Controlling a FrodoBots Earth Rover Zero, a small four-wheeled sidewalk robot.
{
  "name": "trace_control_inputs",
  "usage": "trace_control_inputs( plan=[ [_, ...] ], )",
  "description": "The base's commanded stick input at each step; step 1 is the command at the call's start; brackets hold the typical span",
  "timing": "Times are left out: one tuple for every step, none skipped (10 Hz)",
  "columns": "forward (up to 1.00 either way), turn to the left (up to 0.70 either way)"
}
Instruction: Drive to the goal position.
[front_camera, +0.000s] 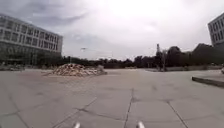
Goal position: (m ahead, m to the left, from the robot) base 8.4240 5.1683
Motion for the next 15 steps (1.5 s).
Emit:
trace_control_inputs(
  plan=[
    [0.45,0.27],
    [0.45,0.27],
    [0.45,0.27],
    [0.45,0.27],
    [0.45,0.27],
    [0.45,0.27],
    [0.45,0.27],
    [0.45,0.27],
    [0.45,0.27],
    [0.45,0.27],
    [0.45,0.27],
    [0.45,0.27],
    [0.45,0.27],
    [0.45,0.27],
    [0.45,0.27]
  ],
)
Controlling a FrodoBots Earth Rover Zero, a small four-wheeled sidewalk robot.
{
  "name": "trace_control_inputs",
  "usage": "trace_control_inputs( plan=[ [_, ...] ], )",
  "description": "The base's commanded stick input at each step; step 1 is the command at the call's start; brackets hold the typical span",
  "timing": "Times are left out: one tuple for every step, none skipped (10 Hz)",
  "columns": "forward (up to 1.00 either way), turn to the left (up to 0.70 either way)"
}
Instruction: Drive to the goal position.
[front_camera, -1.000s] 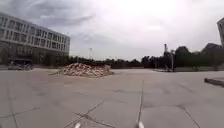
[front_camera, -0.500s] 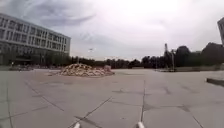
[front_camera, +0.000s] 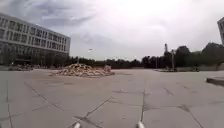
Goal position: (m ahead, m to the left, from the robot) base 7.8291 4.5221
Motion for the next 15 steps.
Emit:
trace_control_inputs(
  plan=[
    [0.45,0.27],
    [0.45,0.27],
    [0.45,0.27],
    [0.45,0.27],
    [0.45,0.27],
    [0.45,0.27],
    [0.45,0.27],
    [0.45,0.27],
    [0.45,0.27],
    [0.45,0.27],
    [0.45,0.27],
    [0.45,0.27],
    [0.45,0.27],
    [0.45,0.27],
    [0.45,0.27]
  ],
)
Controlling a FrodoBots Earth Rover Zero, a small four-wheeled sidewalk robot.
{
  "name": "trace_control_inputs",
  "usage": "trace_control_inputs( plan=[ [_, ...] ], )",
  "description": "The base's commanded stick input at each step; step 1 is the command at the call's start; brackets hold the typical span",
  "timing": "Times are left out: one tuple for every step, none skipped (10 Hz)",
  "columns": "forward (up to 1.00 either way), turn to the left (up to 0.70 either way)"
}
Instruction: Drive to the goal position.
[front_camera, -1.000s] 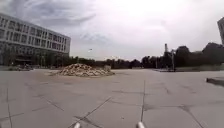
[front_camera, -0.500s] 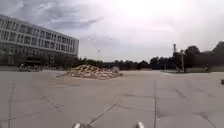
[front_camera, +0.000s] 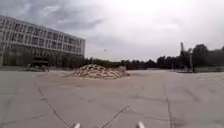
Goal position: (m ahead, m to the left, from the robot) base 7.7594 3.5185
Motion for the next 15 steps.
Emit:
trace_control_inputs(
  plan=[
    [0.45,0.27],
    [0.45,0.27],
    [0.45,0.27],
    [0.45,0.27],
    [0.45,0.27],
    [0.45,0.27],
    [0.45,0.27],
    [0.45,0.27],
    [0.45,0.27],
    [0.45,0.27],
    [0.45,0.27],
    [0.45,0.27],
    [0.45,0.27],
    [0.45,0.27],
    [0.45,0.27]
  ],
)
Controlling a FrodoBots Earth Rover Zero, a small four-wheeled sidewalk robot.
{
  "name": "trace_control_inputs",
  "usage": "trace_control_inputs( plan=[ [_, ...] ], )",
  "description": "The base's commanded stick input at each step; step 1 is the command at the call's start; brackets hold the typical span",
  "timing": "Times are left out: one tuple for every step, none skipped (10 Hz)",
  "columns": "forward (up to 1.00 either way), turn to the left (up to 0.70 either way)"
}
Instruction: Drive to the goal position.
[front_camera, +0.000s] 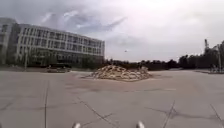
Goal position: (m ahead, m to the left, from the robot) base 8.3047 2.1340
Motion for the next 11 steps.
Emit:
trace_control_inputs(
  plan=[
    [0.45,0.27],
    [0.45,0.27],
    [0.45,0.27],
    [0.45,0.27],
    [0.45,0.27],
    [0.45,0.27],
    [0.45,0.27],
    [0.45,0.27],
    [0.45,0.27],
    [0.45,0.27],
    [0.45,0.27]
  ],
)
